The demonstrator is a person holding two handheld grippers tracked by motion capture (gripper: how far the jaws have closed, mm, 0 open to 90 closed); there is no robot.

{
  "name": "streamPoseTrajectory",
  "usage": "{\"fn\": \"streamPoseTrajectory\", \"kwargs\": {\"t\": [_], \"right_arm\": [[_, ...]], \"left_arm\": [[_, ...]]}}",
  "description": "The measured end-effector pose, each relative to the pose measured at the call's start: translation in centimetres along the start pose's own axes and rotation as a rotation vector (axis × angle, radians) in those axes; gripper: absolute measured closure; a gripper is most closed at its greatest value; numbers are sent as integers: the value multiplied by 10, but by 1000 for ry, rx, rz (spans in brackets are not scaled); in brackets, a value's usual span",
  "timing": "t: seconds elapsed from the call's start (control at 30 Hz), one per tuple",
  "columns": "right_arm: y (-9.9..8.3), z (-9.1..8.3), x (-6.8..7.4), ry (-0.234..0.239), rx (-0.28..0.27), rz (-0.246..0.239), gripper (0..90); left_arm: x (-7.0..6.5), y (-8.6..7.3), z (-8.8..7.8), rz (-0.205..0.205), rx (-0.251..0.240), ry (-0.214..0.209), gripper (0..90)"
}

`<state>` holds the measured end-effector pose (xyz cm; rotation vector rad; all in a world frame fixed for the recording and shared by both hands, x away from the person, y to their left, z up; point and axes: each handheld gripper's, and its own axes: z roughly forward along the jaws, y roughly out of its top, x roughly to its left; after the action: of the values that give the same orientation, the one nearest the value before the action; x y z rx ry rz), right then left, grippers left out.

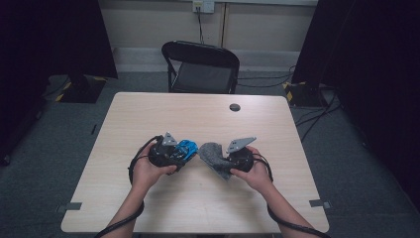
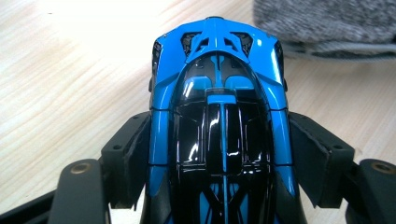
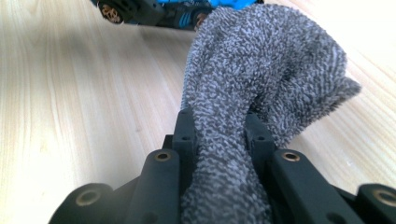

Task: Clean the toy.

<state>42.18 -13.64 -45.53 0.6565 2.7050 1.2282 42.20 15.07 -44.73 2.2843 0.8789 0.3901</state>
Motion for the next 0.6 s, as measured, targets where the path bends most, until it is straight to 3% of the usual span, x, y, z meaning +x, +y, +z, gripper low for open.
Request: {"fn": "streamPoseTrajectory", "kwargs": {"t": [0.23,0.43,0.6], "right_arm": [[-9,-9,-5,3,0,13,718],[-14,-23,-19,-63,-9,41,718],[-9,-26,-36,-143,-12,55,718]], "left_arm": [[0,0,-1,-20,-19,-13,284],[-3,2,0,-9,-14,-28,284],[-14,8,2,16,-19,-51,284]]}}
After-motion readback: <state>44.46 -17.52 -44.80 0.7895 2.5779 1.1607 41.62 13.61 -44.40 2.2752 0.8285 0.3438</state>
